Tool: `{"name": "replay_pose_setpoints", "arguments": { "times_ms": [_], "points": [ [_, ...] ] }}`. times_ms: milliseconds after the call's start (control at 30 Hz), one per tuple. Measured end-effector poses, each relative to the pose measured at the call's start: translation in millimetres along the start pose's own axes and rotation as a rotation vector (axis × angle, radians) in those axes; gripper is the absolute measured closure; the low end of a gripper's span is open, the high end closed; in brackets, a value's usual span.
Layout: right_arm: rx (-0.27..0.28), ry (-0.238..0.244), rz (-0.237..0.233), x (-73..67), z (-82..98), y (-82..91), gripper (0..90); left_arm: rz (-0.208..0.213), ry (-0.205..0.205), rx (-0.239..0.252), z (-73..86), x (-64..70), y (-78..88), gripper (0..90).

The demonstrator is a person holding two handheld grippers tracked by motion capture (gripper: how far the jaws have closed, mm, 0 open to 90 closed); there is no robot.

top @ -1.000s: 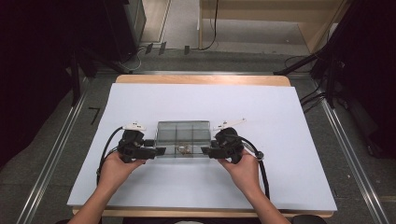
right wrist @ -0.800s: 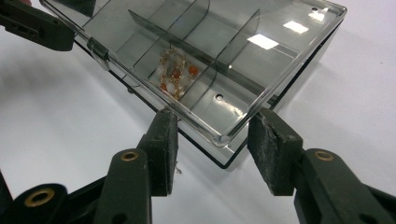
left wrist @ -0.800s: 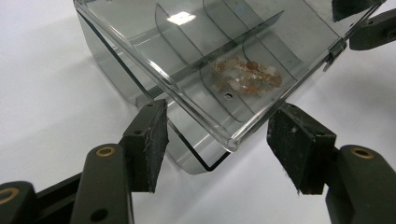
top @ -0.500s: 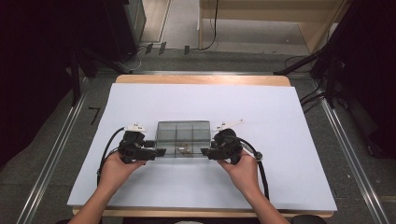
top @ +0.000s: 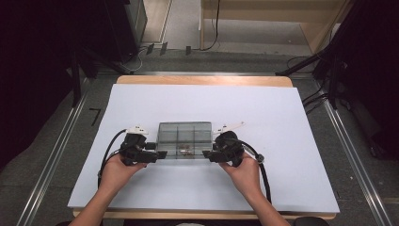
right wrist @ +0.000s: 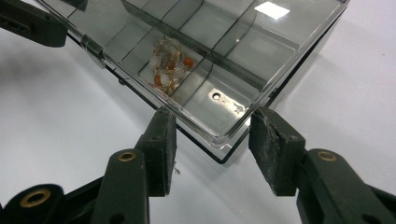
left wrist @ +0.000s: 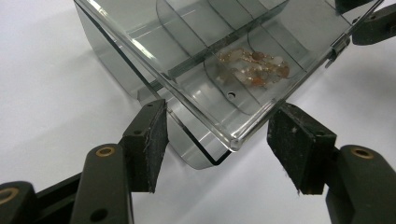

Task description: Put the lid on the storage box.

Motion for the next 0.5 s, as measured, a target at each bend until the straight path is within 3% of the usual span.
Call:
{"name": "replay_pose_setpoints", "arguments": {
  "times_ms": [500],
  "points": [
    [-0.004, 0.008, 0.015, 0.5, 2.8, -1.7, 51.7, -0.027, -0.011, 0.006, 3.9, 1.5, -2.0, 38.8]
  ]
}}
Point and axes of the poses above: each handheld gripper's, and its own axes: y roughly backward along the jaws, z roughly out of its underside, x roughly to its right, the point moved 3 cm from there along -y, roughly forward along the jaws, and after that the axes turned 11 degrees about x, right-handed, at the moved point
